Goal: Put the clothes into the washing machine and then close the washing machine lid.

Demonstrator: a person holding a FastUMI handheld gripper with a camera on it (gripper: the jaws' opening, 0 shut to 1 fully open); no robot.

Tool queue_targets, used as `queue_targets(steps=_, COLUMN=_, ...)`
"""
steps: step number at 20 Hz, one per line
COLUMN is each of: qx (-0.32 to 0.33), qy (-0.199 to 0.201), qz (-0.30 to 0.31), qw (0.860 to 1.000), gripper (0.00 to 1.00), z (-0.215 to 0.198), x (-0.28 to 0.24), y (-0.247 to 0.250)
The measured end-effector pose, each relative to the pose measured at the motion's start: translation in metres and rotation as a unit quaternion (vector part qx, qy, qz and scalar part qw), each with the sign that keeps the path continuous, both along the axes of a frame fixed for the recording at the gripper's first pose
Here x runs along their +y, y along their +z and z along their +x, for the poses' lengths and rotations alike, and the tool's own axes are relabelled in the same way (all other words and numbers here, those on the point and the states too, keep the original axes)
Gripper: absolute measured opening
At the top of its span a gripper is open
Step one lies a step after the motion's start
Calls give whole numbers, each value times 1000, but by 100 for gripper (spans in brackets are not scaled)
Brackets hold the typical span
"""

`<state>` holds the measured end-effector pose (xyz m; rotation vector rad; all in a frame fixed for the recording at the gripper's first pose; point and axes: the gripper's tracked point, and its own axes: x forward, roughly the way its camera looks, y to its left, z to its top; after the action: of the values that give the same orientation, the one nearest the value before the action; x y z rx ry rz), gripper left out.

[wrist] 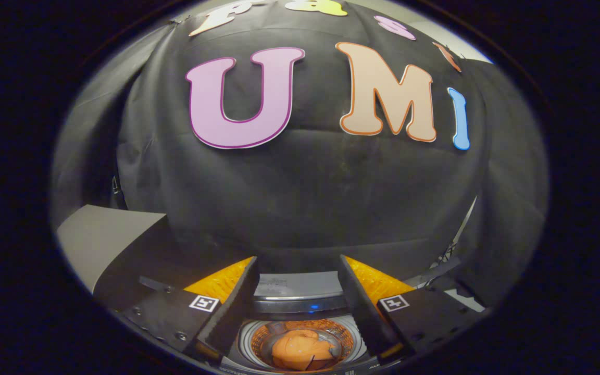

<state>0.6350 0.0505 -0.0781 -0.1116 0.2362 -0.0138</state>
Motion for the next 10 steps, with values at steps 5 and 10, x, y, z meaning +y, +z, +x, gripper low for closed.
queue_targets(steps=5, qx=39, qy=-5, qz=4, qw=999, gripper=96, z=-10, x=-2, y=-30)
queue_targets(steps=10, qx=58, qy=-3, qz=-5, qw=998, gripper=96, z=-37, x=-7, y=-61)
